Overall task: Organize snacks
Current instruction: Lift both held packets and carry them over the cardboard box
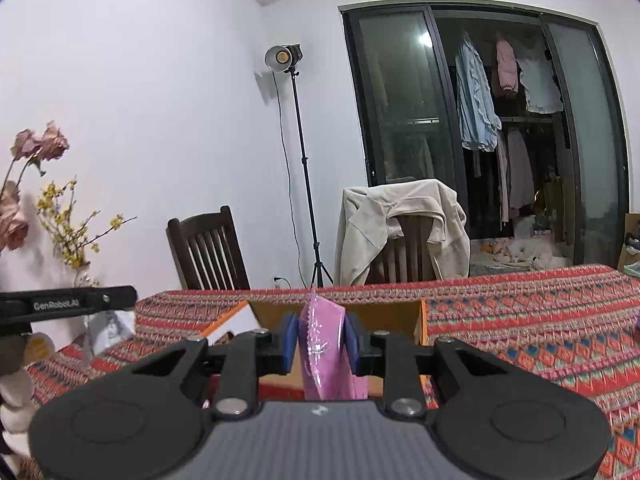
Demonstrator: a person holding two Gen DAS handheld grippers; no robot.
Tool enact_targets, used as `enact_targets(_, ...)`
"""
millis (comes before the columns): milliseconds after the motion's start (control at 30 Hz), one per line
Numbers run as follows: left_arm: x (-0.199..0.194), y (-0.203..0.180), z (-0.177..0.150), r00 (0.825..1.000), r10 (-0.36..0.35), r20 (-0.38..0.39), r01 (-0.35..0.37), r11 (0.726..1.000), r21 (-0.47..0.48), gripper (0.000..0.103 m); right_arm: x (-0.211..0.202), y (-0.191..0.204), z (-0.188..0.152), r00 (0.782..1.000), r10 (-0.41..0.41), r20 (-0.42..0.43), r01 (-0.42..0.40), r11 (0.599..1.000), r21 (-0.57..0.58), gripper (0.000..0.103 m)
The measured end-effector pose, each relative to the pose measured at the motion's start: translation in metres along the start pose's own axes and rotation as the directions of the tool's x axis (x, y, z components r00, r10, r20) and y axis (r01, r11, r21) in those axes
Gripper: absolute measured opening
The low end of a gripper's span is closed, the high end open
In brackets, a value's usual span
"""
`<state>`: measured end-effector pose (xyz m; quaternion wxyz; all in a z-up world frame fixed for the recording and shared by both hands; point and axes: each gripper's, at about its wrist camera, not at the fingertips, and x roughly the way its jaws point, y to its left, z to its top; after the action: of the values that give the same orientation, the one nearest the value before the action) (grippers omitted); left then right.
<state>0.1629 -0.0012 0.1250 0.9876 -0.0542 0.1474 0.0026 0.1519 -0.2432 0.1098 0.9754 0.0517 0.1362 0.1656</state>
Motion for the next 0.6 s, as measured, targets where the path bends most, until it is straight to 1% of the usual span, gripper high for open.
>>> enact_targets(167, 0.042, -0.012, 0.014, 1.000, 0.011, -0.022, -0.011, 1.000, -0.004, 0.047, 0.041, -0.002, 0.023, 1.000, -0.013, 0.006, 0.013, 1.000, 0.003, 0.025)
enact_targets(333, 0.087, -0.017, 0.024, 0.999, 0.040, -0.028, -0.041, 0.999, -0.020, 0.047, 0.087, -0.009, 0.038, 0.999, -0.029, -0.013, 0.029, 1.000, 0.010, 0.025)
enact_targets(467, 0.125, -0.015, 0.027, 0.997, 0.066, -0.044, -0.068, 0.997, -0.033, 0.047, 0.122, -0.017, 0.040, 0.999, -0.035, -0.030, 0.035, 0.999, 0.025, 0.025)
enact_targets(600, 0.161, -0.009, 0.016, 0.992, 0.094, -0.080, -0.096, 0.995, -0.030, 0.047, 0.154, -0.026, 0.030, 0.998, -0.035, -0.047, 0.037, 0.998, 0.044, 0.025)
